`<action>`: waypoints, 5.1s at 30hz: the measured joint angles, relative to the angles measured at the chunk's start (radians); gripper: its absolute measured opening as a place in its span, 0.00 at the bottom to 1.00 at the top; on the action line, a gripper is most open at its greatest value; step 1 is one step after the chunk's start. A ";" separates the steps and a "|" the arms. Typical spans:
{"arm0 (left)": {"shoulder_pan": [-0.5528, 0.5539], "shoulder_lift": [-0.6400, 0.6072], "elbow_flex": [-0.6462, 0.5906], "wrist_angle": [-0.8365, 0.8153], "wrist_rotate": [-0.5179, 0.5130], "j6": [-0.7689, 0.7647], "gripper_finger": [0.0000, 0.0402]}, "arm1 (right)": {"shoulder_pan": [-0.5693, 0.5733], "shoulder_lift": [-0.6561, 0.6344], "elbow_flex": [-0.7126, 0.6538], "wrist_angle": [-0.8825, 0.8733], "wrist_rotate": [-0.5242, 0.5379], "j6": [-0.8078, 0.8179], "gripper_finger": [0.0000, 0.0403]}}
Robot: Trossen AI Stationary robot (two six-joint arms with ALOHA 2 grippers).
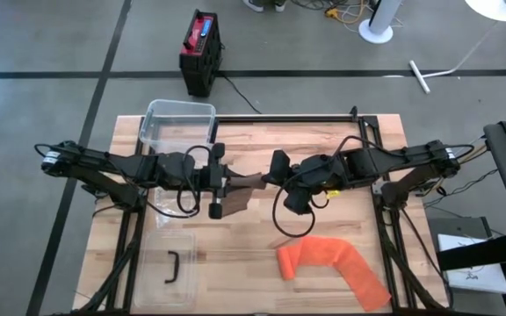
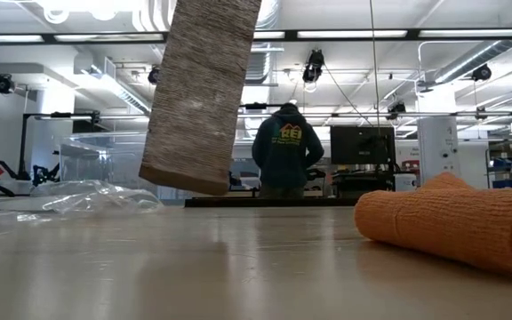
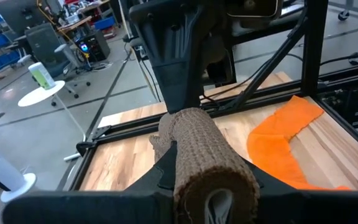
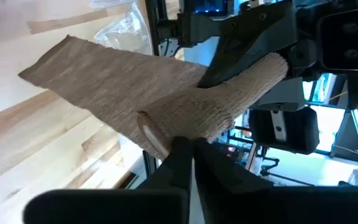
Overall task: Roll bandage
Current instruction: Roll the brown bandage
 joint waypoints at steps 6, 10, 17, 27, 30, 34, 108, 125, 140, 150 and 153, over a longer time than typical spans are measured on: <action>-0.001 0.002 -0.002 -0.007 -0.002 -0.014 0.13 | 0.001 -0.005 0.000 0.005 0.000 0.040 0.00; -0.002 0.002 -0.002 -0.001 -0.002 -0.015 0.13 | 0.003 -0.016 0.000 0.001 0.001 0.073 0.00; -0.004 0.002 -0.002 0.001 0.010 -0.016 0.13 | 0.004 -0.031 0.000 -0.035 0.039 0.113 0.00; -0.002 0.001 -0.002 -0.003 0.009 -0.006 0.13 | 0.022 -0.034 0.000 -0.055 -0.002 0.143 0.05; -0.003 0.001 -0.002 -0.004 0.010 -0.003 0.13 | 0.023 -0.034 0.000 -0.048 -0.005 0.141 0.11; -0.002 0.001 -0.002 -0.004 0.007 -0.003 0.13 | 0.022 -0.034 0.000 -0.039 -0.008 0.139 0.18; -0.002 0.001 -0.003 0.007 0.008 -0.018 0.13 | 0.043 -0.035 0.001 -0.031 -0.037 0.020 0.17; -0.003 0.002 -0.004 0.002 0.093 0.002 0.13 | 0.017 -0.003 0.000 -0.004 -0.265 0.059 0.21; -0.002 0.003 -0.004 -0.009 0.168 0.040 0.13 | 0.008 0.004 0.001 -0.009 -0.409 0.160 0.01; 0.000 -0.046 -0.004 -0.064 0.134 0.058 0.13 | 0.010 -0.010 0.002 -0.054 -0.411 0.233 0.00; 0.003 -0.055 0.000 -0.064 0.109 0.055 0.13 | 0.015 -0.027 -0.001 -0.046 -0.423 0.251 0.00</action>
